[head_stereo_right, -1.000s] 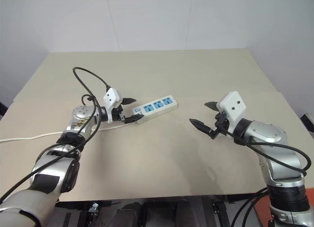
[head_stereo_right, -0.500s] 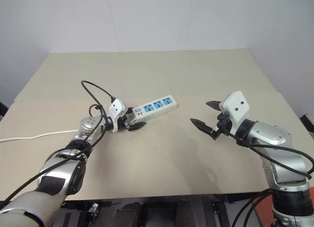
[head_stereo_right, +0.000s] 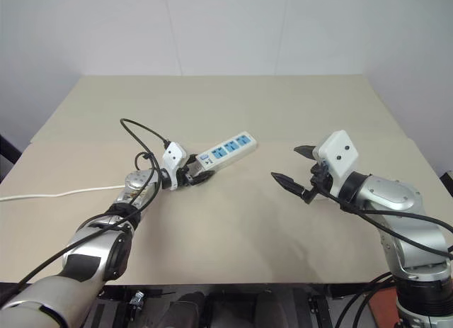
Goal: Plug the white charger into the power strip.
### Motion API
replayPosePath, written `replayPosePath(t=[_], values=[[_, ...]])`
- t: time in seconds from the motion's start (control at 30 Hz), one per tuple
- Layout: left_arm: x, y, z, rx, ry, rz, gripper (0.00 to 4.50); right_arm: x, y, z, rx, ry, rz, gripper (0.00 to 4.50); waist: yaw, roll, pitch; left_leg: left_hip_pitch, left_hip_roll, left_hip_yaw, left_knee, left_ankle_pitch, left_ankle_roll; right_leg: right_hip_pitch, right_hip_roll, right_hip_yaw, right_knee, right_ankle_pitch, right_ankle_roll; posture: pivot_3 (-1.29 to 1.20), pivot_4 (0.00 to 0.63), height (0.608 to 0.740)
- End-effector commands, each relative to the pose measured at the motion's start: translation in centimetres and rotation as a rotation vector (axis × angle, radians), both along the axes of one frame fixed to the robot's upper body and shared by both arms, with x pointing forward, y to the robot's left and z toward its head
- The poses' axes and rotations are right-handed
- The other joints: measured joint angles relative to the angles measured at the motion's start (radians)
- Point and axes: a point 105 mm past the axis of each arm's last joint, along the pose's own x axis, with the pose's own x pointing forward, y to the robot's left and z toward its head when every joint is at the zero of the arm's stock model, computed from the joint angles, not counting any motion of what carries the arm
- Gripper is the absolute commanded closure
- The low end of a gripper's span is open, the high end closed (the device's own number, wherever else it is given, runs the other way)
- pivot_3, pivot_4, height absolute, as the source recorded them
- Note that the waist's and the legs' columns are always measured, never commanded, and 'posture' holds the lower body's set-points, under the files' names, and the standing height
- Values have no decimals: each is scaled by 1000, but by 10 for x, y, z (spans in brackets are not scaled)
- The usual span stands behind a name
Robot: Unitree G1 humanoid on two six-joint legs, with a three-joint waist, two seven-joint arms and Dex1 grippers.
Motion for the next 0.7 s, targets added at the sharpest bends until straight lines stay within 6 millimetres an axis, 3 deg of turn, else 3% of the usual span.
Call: replayPosePath(t=[0.03, 0.23, 0.37, 0.5, 0.63, 0.7], values=[[-7, -4, -6, 3, 48, -73, 1222, -4, -2, 13, 2, -48, -16, 0, 0, 0, 0, 0, 0, 0, 0, 0, 0, 0, 0, 0, 0, 0, 0, 0, 150, 740], [-23, -2, 16, -56, 31, -274, 1222, -6, -3, 11, 6, -40, -29, 0, -3, 0, 0, -2, 0, 0, 0, 0, 0, -2, 0, 0, 0, 0, 0, 0, 150, 740], [-47, 2, 29, -89, -11, -427, 1222, -8, -3, 6, 11, -25, -32, 0, -11, 0, 0, -5, 0, 0, 0, 0, 0, -4, 0, 0, 0, 0, 0, 0, 150, 740], [-68, 0, 11, -38, -2, -466, 1222, -7, 1, 4, 22, -20, -20, 0, -16, 0, 0, -5, 3, -1, 0, 0, 1, -4, 0, 0, 0, 0, 0, 0, 150, 740], [-83, -2, -13, 12, 12, -459, 27, -6, 4, 5, 25, -23, -12, 0, -15, 0, 0, -3, 4, -1, 0, 0, 1, -2, 0, 0, 0, 0, 0, 0, 150, 740], [-88, -1, -18, 16, 24, -456, 27, -6, 4, 5, 24, -24, -13, 0, -15, 1, -1, -2, 4, -1, 0, 0, 1, -2, 0, 0, 0, 0, 0, 0, 150, 740]])
